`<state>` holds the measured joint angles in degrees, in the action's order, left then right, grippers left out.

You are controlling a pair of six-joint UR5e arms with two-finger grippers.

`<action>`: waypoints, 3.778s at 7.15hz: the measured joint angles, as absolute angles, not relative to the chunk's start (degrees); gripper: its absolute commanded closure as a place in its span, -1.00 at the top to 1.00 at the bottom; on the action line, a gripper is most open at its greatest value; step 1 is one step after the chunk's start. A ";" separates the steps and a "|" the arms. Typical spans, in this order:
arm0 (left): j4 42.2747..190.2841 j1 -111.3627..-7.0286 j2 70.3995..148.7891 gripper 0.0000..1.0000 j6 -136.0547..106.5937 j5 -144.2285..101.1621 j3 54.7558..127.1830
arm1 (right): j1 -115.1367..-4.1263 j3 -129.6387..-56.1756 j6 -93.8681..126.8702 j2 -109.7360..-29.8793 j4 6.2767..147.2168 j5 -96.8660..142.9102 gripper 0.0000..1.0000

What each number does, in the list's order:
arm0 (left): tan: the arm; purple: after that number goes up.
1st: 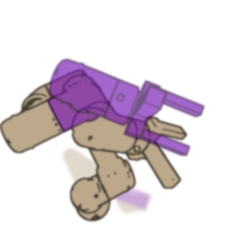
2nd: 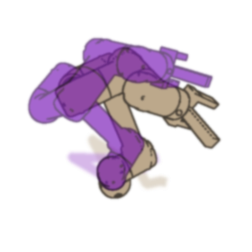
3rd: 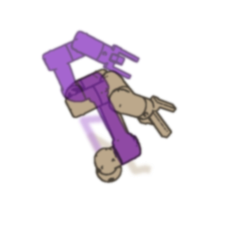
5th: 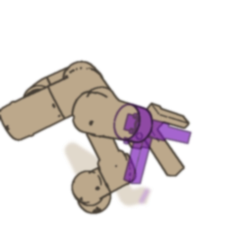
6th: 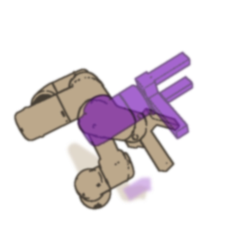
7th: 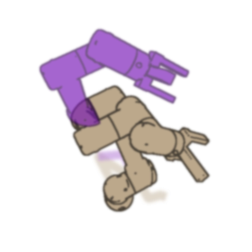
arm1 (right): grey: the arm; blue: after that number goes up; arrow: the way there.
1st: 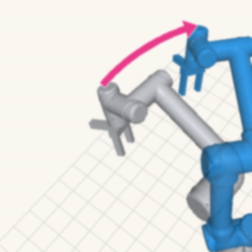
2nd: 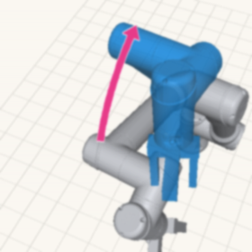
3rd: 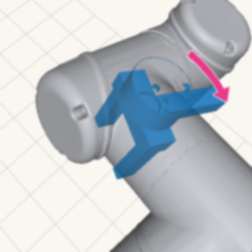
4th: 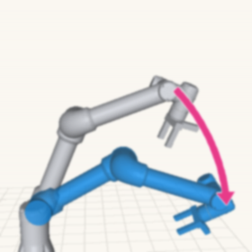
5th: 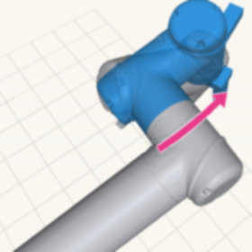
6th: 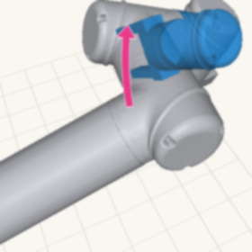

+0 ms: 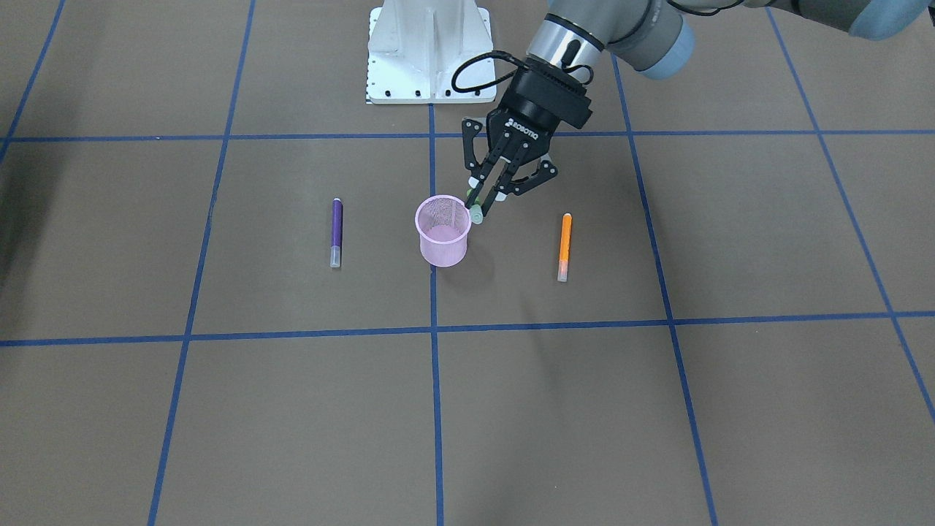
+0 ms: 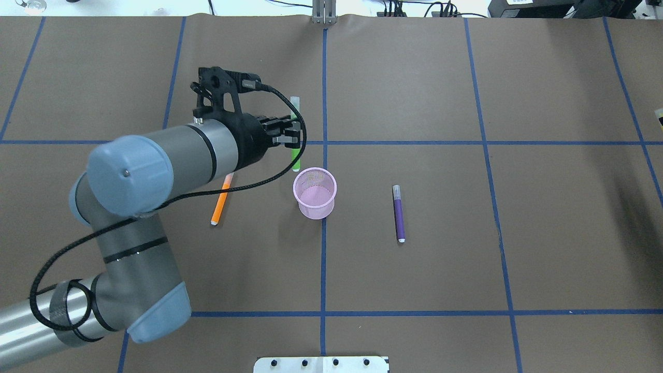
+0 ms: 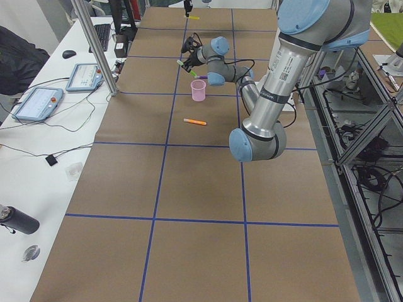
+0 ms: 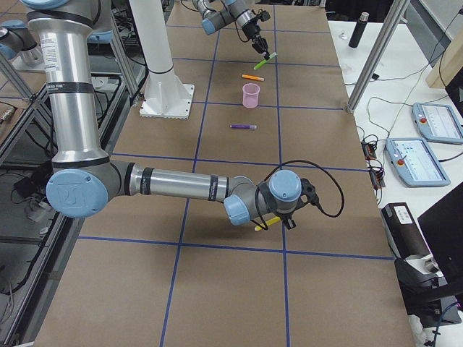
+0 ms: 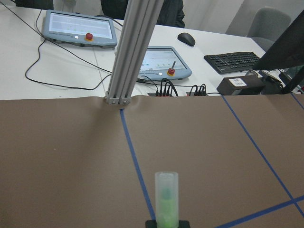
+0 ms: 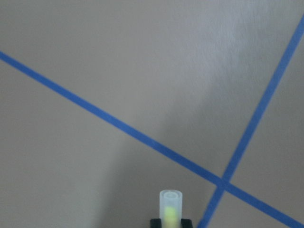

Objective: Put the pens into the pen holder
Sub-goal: 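Drop green marker into cup with left gripper while right lifts yellow marker, then carry yellow marker to cup with right gripper while left grasps orange marker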

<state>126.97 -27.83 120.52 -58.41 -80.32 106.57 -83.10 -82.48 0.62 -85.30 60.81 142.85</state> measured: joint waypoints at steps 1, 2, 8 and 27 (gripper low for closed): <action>128.33 -25.04 120.74 -1.00 -58.50 -77.43 104.73 | -83.13 -85.21 4.25 -85.28 60.58 142.90 -1.00; 130.93 -23.37 121.25 -1.00 -58.55 -75.12 101.62 | -83.13 -87.29 5.96 -85.23 60.45 142.89 -1.00; 136.01 -20.37 122.62 0.98 -58.33 -72.71 94.45 | -83.02 -91.05 7.34 -83.93 59.29 142.98 -1.00; 101.51 -37.11 122.19 0.97 -54.75 -114.68 90.52 | -27.86 -110.57 51.37 -62.78 55.62 82.98 -1.00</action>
<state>101.51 -37.11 122.19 -54.75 -114.68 90.52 -27.86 -110.57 51.37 -62.78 55.62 82.98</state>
